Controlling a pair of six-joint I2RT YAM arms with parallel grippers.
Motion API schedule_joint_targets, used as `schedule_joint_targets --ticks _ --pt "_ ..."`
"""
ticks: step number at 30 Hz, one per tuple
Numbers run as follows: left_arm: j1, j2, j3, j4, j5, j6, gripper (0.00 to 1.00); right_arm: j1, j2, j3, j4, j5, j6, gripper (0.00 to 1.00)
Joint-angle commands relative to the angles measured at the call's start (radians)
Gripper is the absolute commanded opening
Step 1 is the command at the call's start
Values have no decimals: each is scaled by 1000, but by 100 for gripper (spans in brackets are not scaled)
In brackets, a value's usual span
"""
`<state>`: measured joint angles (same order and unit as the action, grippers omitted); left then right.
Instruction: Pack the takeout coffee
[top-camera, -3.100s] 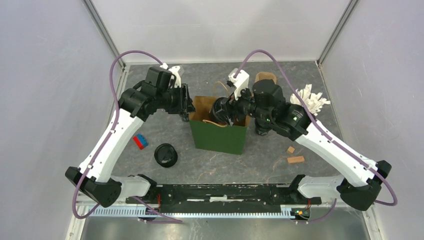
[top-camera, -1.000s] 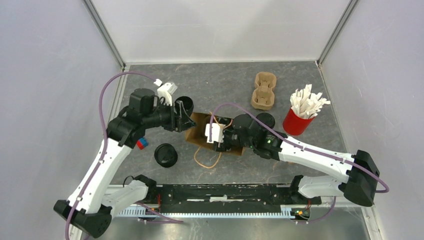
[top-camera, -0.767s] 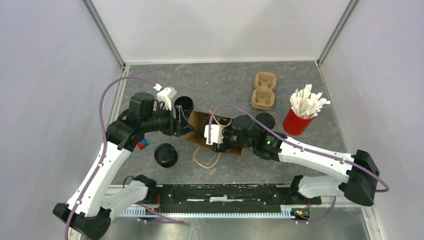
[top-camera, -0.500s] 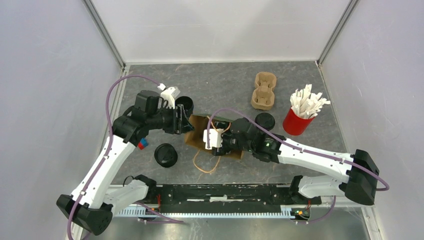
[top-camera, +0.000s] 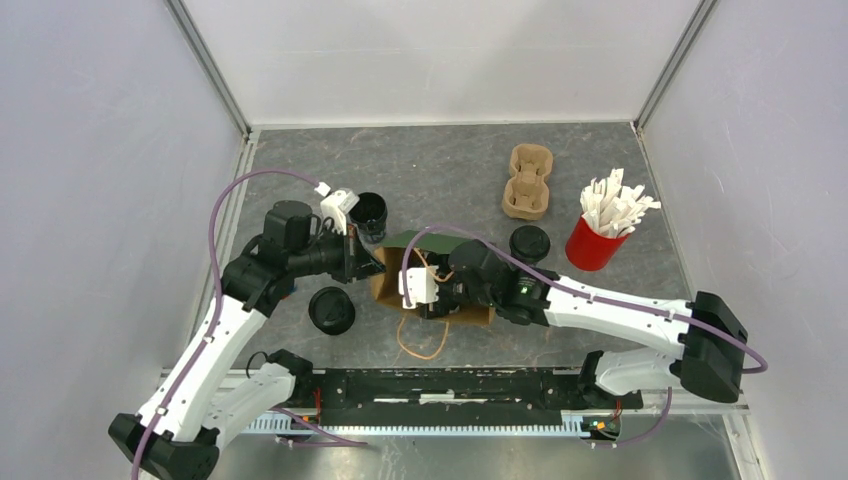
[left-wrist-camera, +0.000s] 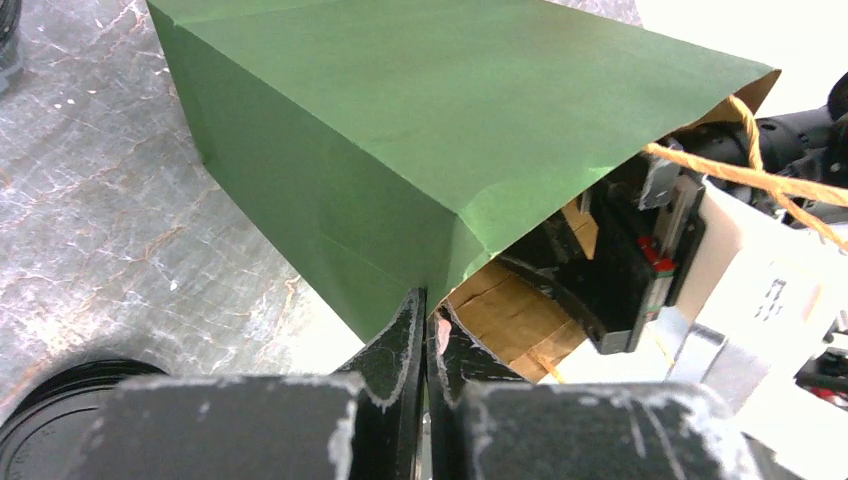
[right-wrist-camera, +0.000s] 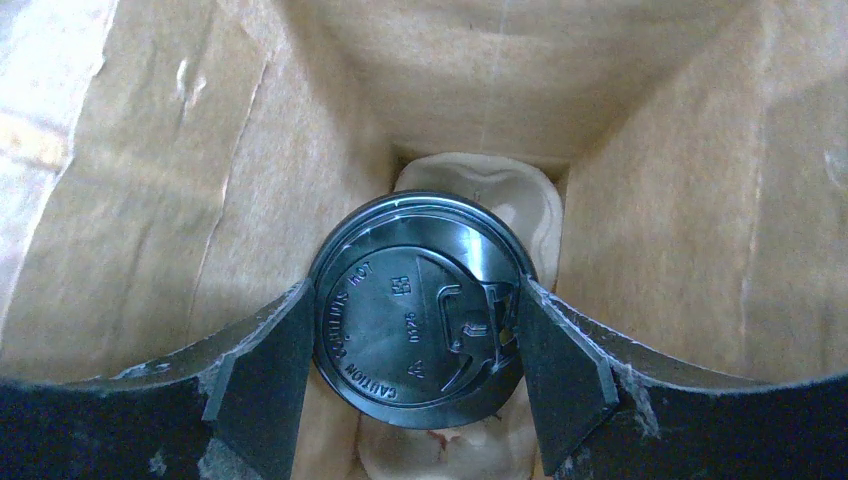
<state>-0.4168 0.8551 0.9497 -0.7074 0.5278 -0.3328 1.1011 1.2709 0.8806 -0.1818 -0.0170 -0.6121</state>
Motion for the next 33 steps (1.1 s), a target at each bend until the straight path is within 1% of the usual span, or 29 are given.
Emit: schedule_joint_targets --ticks 1,7,11,20,23,33 --pt "-1 -11 -19 77 52 -66 4 14 38 63 14 52 -92 73" --pt "-2 5 -15 73 52 -76 4 14 77 61 31 39 -128 73" --pt "-1 12 -4 58 50 -76 4 14 79 16 104 60 -131 73" --pt "-1 41 21 37 42 -92 4 12 110 -11 137 125 -156 74" --pt "-1 44 26 35 38 -94 5 10 110 -11 141 113 -161 73" --pt "-1 61 49 4 27 -90 5 11 92 61 90 20 -167 73"
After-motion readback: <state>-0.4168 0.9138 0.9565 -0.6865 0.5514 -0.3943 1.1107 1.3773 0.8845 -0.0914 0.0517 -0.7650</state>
